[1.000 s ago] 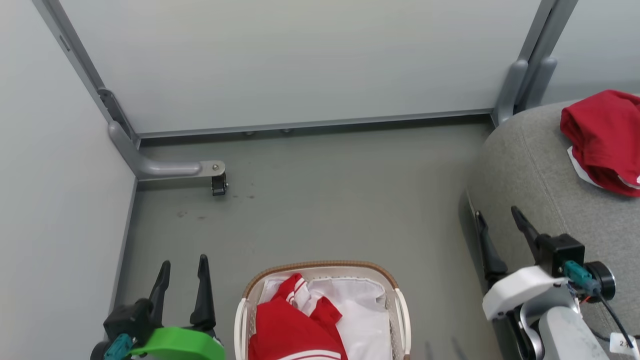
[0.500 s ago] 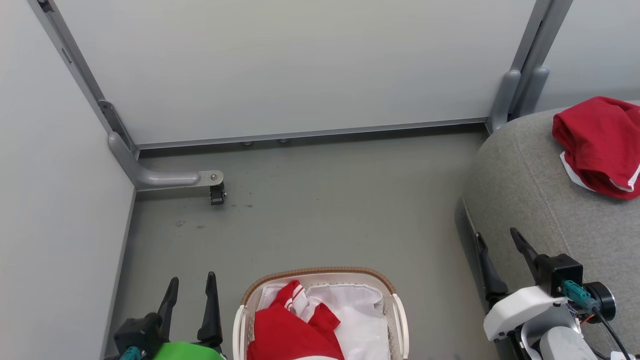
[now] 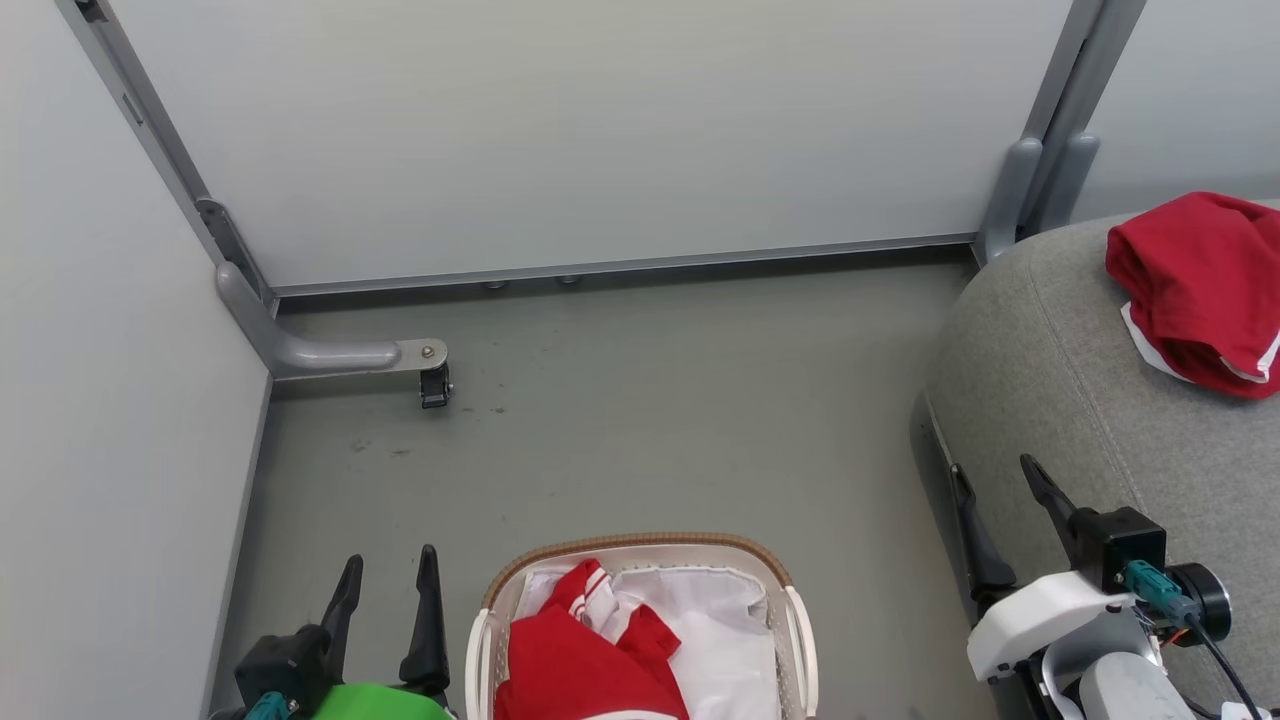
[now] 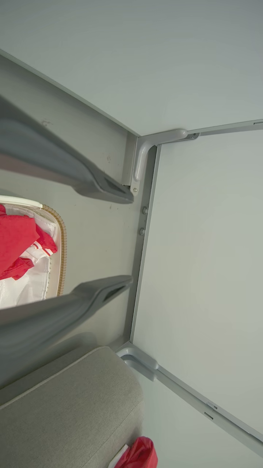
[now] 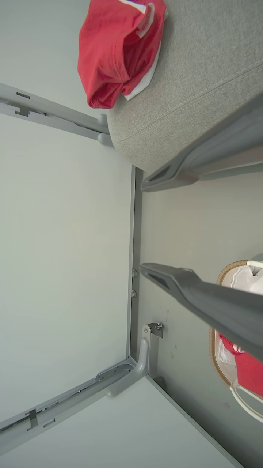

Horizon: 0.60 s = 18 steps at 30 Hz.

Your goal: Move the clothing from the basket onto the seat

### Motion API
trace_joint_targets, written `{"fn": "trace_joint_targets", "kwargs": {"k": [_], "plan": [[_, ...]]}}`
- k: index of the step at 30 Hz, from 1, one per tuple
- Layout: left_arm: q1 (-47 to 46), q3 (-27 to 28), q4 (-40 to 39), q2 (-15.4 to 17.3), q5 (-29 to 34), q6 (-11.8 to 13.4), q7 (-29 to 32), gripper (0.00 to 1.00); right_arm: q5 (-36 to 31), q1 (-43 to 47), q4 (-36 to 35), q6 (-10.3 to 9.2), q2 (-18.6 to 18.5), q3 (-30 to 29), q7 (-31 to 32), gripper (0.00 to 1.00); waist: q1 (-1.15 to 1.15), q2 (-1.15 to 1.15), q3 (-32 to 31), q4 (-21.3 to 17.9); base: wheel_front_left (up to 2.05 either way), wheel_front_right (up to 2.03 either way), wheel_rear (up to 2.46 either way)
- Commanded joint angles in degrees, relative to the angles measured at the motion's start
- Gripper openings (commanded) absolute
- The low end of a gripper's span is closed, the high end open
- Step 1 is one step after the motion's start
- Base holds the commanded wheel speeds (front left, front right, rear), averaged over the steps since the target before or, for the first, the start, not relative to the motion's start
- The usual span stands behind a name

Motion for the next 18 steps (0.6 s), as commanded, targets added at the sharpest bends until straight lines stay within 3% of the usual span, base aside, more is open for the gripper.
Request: {"fn": "trace_joint_targets", "kwargs": {"k": [1,18], "plan": [[-0.70,0.04,0.13,0.03,0.42,-0.15,-0.03,1.00,0.31,-0.23,-0.08,-0.08,-0.20,-0.03,-0.12,1.00,0.00,0.00,-0.01,-0.01,0.00,0.00,0.00],[-1.92,-1.75,0.25,0.03,0.77,-0.57,-0.03,1.00,-0.11,-0.74,-0.92,-0.08,-0.20,-0.07,-0.12,1.00,0.00,0.00,0.70,-0.64,0.00,0.00,0.00]]}}
